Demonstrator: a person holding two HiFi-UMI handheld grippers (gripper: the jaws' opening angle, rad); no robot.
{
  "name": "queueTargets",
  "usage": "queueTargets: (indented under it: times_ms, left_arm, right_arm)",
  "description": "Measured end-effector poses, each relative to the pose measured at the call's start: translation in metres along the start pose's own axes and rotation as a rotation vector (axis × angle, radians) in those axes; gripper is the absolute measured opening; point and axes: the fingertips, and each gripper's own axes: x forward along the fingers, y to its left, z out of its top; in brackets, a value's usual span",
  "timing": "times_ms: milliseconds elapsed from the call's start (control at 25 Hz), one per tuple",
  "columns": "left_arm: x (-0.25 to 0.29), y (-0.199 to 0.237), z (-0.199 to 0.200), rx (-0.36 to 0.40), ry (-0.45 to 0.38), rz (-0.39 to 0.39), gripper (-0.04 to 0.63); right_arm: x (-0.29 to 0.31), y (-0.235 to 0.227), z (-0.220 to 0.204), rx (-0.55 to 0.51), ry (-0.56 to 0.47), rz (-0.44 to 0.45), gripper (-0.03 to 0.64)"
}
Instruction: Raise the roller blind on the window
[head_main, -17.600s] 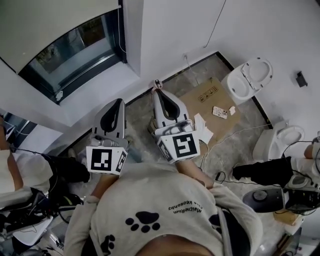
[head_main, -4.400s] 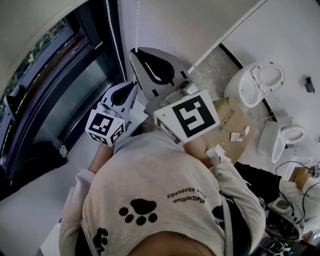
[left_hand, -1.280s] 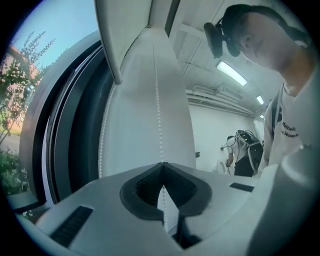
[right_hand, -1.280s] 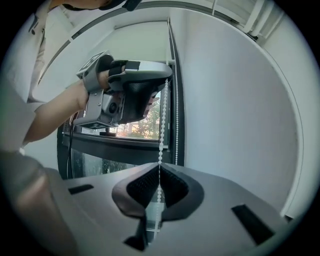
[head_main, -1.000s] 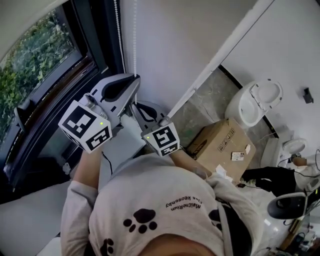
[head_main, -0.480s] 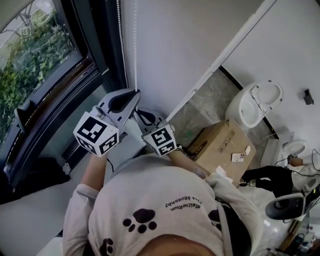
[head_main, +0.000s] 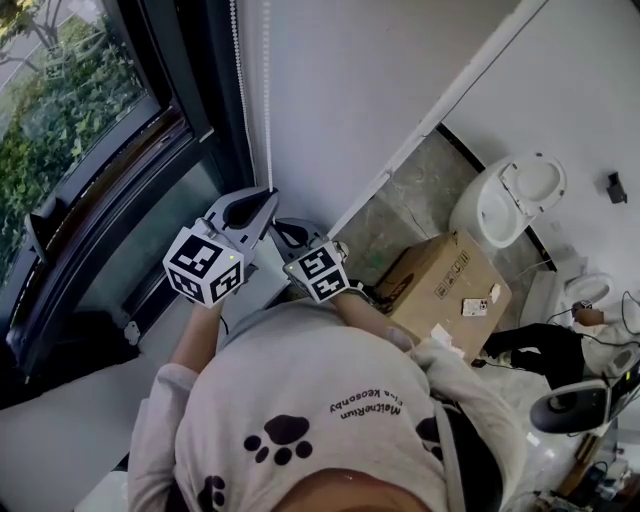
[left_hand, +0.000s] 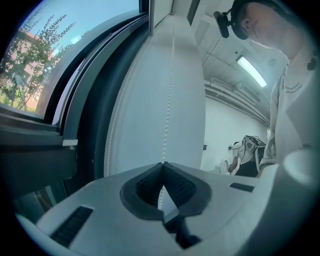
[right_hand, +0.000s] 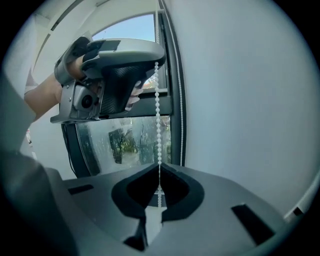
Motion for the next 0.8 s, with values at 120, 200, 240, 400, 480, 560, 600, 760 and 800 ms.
queueTargets:
  times_ms: [120, 200, 240, 400, 480, 560, 600, 760, 800]
  left_arm:
    - [0.002, 0.002, -0.020, -0.024, 0.030, 0.001, 0.008]
    - [0.003, 0.002, -0.028, -0.040, 0.036, 0.003, 0.008]
    - [0.003, 0.003, -0.030, -0.044, 0.037, 0.003, 0.008]
    - [0.003, 0.004, -0.031, -0.038, 0.039, 0.001, 0.008]
    - [0.003, 0.005, -0.031, -0.040, 0.036, 0.001, 0.008]
    - [0.003, 0.005, -0.031, -0.041, 0.031, 0.002, 0.008]
    - [0.003, 0.005, -0.030, -0.041, 0.029, 0.002, 0.008]
    - [0.003, 0.004, -0.030, -0.036, 0.022, 0.001, 0.008]
    - [0.003, 0.005, -0.030, -0.034, 0.021, 0.001, 0.008]
  right_arm:
    - [0.004, 0.001, -0.019, -0.005, 0.054, 0.007, 0.011]
    - [0.007, 0.001, -0.028, -0.017, 0.080, 0.013, 0.012]
    - [0.007, 0.002, -0.030, -0.025, 0.089, 0.017, 0.012]
    - [0.006, 0.007, -0.022, -0.082, 0.072, 0.022, 0.015]
    - [0.002, 0.005, -0.010, -0.094, 0.044, 0.010, 0.049]
    - [-0.006, 0.002, 0.008, -0.090, 0.012, 0.002, 0.097]
    - [-0.011, 0.001, 0.018, -0.086, -0.005, -0.002, 0.100]
    - [-0.040, -0.002, 0.057, -0.074, -0.071, -0.025, 0.100]
    - [-0.047, -0.003, 0.064, -0.072, -0.082, -0.029, 0.100]
